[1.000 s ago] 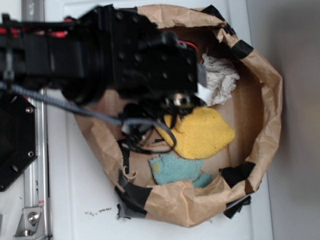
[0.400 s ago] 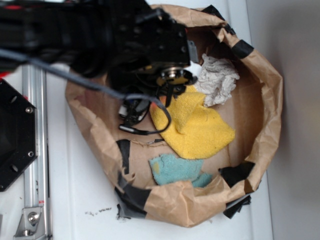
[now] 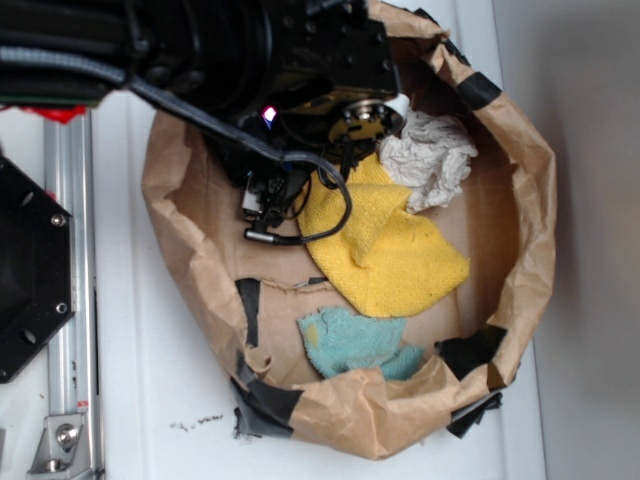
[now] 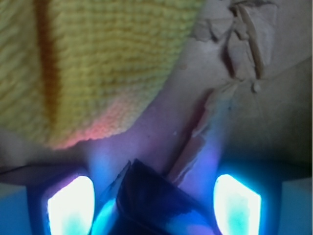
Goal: Grab the black box.
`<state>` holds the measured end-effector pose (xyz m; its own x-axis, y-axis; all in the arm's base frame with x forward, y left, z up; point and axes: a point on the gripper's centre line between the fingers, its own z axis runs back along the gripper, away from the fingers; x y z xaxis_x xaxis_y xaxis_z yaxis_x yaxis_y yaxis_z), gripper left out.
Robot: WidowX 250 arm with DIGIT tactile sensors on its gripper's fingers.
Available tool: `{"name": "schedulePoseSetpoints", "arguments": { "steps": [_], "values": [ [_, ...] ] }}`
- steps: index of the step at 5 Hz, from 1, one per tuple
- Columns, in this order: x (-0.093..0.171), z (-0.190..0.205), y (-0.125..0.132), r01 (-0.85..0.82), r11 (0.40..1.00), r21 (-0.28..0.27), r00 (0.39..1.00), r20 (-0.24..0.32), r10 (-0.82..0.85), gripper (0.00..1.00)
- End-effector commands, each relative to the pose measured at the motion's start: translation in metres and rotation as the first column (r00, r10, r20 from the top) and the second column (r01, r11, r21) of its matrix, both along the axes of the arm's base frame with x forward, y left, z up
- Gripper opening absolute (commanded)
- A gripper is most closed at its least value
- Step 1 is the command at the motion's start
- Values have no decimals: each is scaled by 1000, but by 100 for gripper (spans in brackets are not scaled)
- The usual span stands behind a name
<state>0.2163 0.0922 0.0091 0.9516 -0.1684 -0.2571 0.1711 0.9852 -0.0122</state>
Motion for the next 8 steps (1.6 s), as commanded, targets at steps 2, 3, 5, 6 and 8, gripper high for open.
{"name": "schedulePoseSetpoints", "arguments": {
  "steps": [2, 3, 5, 6, 8],
  "values": [
    [-17, 30, 4, -40, 999, 18, 996, 81, 38, 0],
    [-10, 78, 4, -82, 996, 33, 977, 202, 74, 0],
    [-9, 103, -8, -116, 993, -4, 959, 259, 114, 0],
    [-13, 92, -12, -153, 988, -25, 960, 233, 155, 0],
    [-26, 105, -23, -216, 975, -52, 948, 229, 222, 100]
  ]
}}
